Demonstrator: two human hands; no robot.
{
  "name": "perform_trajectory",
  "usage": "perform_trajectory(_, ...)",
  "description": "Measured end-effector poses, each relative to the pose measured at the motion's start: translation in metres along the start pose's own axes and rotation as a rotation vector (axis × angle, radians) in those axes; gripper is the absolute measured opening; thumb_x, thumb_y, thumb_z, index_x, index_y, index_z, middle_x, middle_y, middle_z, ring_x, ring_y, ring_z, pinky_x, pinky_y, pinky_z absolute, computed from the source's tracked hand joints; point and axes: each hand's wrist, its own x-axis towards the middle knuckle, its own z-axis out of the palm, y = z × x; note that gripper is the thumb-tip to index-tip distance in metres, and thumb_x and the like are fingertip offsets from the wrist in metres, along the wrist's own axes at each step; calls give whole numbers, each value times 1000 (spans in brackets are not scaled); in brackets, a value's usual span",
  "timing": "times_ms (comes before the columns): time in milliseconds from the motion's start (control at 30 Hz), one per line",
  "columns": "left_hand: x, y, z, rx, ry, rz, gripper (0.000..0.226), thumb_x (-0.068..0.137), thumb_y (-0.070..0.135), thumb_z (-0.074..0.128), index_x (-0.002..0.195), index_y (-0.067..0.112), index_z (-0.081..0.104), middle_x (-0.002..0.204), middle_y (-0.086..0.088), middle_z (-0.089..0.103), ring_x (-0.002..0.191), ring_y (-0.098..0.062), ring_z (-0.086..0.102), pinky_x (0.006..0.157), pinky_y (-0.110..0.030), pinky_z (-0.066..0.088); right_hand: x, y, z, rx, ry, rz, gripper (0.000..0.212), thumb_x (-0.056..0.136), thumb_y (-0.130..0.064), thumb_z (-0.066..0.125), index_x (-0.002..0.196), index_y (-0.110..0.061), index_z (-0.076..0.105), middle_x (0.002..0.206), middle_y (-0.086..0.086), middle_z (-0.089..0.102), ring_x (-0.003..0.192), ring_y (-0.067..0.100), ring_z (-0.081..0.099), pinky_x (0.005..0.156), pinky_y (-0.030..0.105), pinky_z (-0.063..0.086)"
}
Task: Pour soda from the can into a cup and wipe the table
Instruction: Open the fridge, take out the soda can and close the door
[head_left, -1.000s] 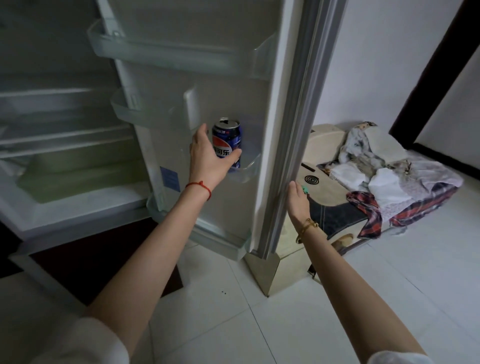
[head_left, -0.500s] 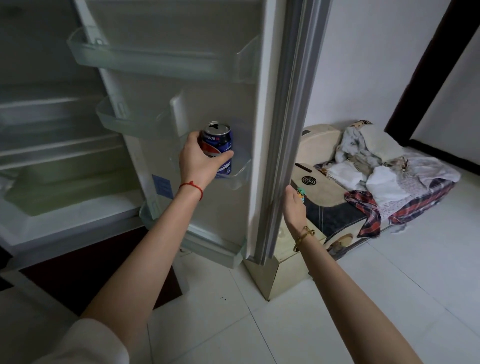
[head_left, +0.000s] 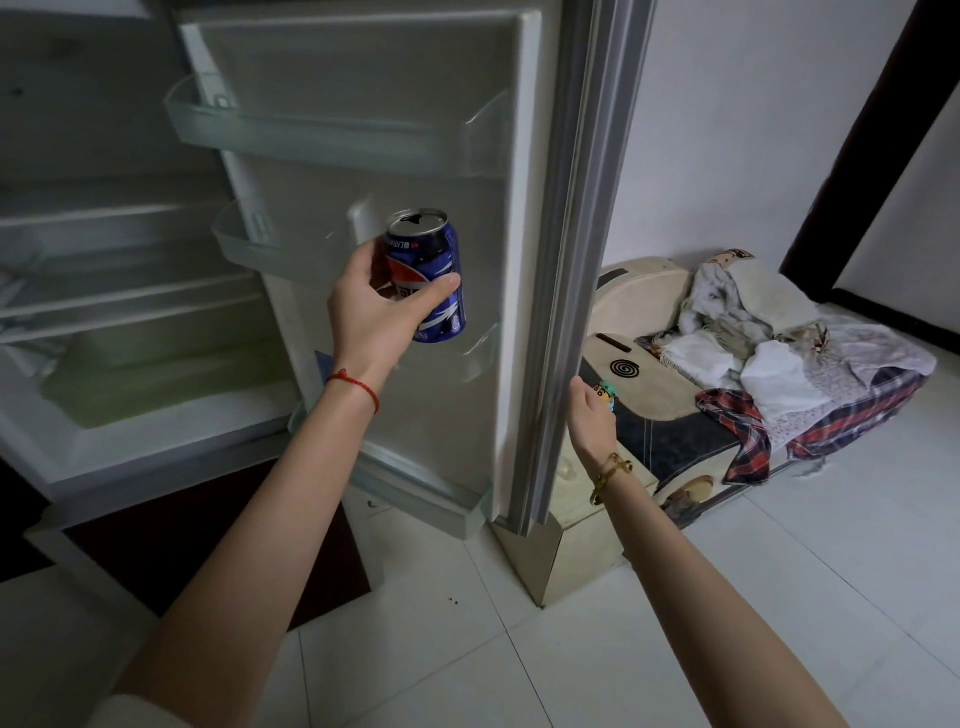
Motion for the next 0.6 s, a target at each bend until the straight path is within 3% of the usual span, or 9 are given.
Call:
perform_trajectory(133, -21, 8, -14, -39, -29, 6, 56, 63, 25, 87, 115, 19, 67, 103, 7, 73, 95, -7, 69, 85, -27, 56, -12, -1, -2, -51, -15, -46, 41, 102, -33, 29, 67, -19, 44, 68, -2, 45, 65, 10, 42, 71, 30, 35)
perform_trajectory(233, -40, 10, -27, -51, -40, -11, 57, 64, 21, 88, 117, 16, 66, 106, 5, 73, 98, -8, 69, 85, -26, 55, -24, 3, -2, -103, -12, -97, 40, 102, -31, 31, 66, -20, 45, 65, -4, 45, 64, 11, 44, 69, 30, 36)
perform_trajectory(333, -59, 11, -41, -70, -33, -37, 57, 65, 17, 88, 118, 15, 66, 108, 4, 72, 100, -8, 68, 83, -23, 54, -37, 7, -1, -190, -2, -164, 37, 101, -34, 35, 84, -14, 61, 72, -2, 56, 72, 15, 54, 72, 33, 45)
perform_trajectory(433, -77, 11, -55, -70, -21, -60, 55, 66, 14, 87, 116, 19, 66, 108, 7, 72, 100, -5, 68, 82, -19, 52, -54, 11, 2, -246, 20, -230, 37, 99, -39, 39, 105, -14, 65, 84, -1, 64, 78, 14, 59, 71, 30, 48)
perform_trajectory(600, -104, 11, -83, -58, 3, -88, 55, 66, 9, 87, 115, 19, 65, 110, 5, 71, 101, -5, 67, 82, -18, 51, -81, 20, 9, -362, 100, -382, 36, 98, -44, 41, 105, -19, 65, 91, -1, 64, 88, 17, 58, 71, 34, 48)
